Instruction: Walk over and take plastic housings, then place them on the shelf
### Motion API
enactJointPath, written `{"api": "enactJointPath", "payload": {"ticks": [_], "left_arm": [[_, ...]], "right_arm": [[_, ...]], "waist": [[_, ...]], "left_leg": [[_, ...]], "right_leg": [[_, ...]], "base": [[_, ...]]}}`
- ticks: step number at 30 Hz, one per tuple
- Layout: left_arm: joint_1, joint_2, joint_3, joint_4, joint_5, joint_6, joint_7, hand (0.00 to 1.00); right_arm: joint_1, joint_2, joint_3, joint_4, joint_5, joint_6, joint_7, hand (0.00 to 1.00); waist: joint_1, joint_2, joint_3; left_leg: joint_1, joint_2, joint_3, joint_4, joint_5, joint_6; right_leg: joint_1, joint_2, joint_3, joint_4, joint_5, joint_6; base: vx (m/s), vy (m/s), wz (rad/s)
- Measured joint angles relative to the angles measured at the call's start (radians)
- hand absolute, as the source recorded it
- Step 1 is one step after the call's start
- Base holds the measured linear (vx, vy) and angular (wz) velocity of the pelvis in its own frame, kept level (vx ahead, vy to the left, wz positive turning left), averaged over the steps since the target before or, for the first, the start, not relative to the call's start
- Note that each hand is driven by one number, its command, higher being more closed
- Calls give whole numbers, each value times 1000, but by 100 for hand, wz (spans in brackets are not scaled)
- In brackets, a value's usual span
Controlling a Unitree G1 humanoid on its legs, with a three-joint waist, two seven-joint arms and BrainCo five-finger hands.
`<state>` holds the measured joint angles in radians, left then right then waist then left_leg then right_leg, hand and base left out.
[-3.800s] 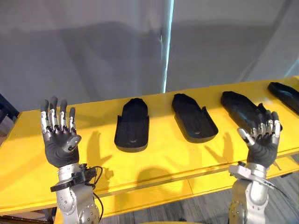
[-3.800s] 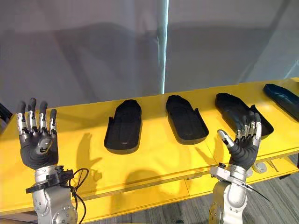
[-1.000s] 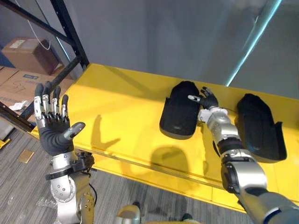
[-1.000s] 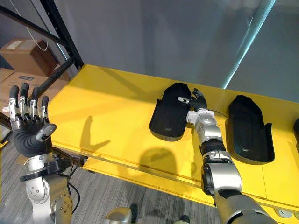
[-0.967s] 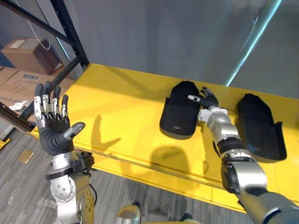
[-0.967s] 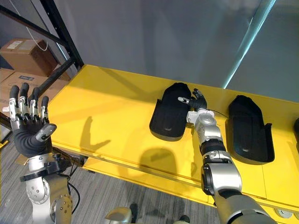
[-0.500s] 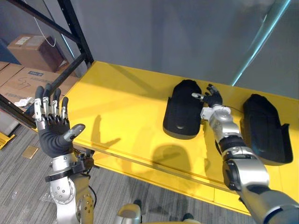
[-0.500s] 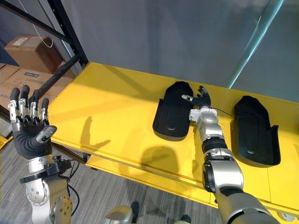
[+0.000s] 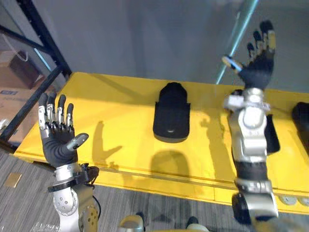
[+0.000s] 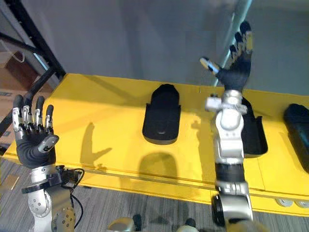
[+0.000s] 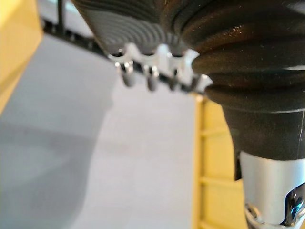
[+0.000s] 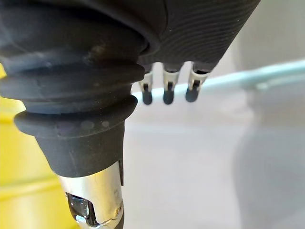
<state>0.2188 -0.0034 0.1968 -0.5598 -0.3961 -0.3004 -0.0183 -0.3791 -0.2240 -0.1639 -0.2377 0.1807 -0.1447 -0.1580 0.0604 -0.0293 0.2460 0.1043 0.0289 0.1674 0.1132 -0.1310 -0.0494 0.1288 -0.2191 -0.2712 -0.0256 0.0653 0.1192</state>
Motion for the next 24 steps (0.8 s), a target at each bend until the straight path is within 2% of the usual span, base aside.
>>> {"api": "enactJointPath", "payload": {"ticks": [3,7,8,9,11,13,15,18,20,22,24], "left_arm": [[-1,6,3,0,-2,2,-36,0],[-4,19,-2,-1,-33,16,-79,0],[-4,19,-2,-1,-33,16,-79,0],[-4,15,-4,-1,-37,22,-83,0],[-3,14,-10,-1,-38,27,-83,0],[1,11,-47,-1,-38,28,-71,0],[7,9,-87,-1,-38,26,-64,0],[7,-4,-160,-1,-34,23,-53,0],[7,-8,-190,-1,-19,22,-21,0],[8,-9,-198,-1,-10,18,21,0],[12,-18,-189,-1,24,17,71,0]], "right_arm": [[157,12,-73,-141,76,-55,97,0],[330,96,-236,-216,170,-95,98,0],[330,96,-236,-216,170,-95,98,0],[425,151,-308,-235,167,-94,51,0],[504,199,-334,-235,169,-91,38,0],[651,277,-341,-265,179,-91,44,0],[746,305,-332,-307,261,-97,92,0],[829,341,-293,-363,427,-179,207,0],[842,346,-242,-399,451,-206,258,0],[829,338,-188,-415,451,-205,300,0],[802,326,-126,-411,439,-199,320,0]], "waist": [[-41,-15,-25],[-86,-37,-87],[-86,-37,-87],[-124,-35,-96],[-152,-28,-97],[-190,-12,-102],[-228,0,-108],[-268,11,-113],[-269,21,-120],[-263,32,-128],[-242,53,-138]], "left_leg": [[0,7,52,1,-13,-1],[1,25,141,4,-36,-12],[1,25,141,4,-36,-12],[18,37,195,12,-54,-19],[38,51,246,30,-76,-23],[75,74,340,36,-104,-33],[106,87,403,46,-126,-41],[123,115,471,71,-144,-50],[122,129,490,72,-142,-55],[123,145,502,74,-137,-65],[114,158,477,108,-134,-69]], "right_leg": [[-38,7,56,7,3,3],[-97,33,149,15,7,8],[-97,33,149,15,7,8],[-114,49,204,15,16,7],[-120,66,254,15,24,6],[-128,94,334,12,37,4],[-127,111,381,2,43,6],[-130,132,411,-7,48,-2],[-145,144,410,-4,46,-4],[-152,162,409,-3,47,-3],[-165,194,422,-5,56,-15]], "base": [[17,34,-46],[41,26,-60],[52,14,-87],[33,12,-85],[4,11,-103],[-38,-5,-113],[-47,-7,-101],[-35,-22,-60],[-27,-84,-27],[-1,-108,-18],[18,-129,-23]]}}
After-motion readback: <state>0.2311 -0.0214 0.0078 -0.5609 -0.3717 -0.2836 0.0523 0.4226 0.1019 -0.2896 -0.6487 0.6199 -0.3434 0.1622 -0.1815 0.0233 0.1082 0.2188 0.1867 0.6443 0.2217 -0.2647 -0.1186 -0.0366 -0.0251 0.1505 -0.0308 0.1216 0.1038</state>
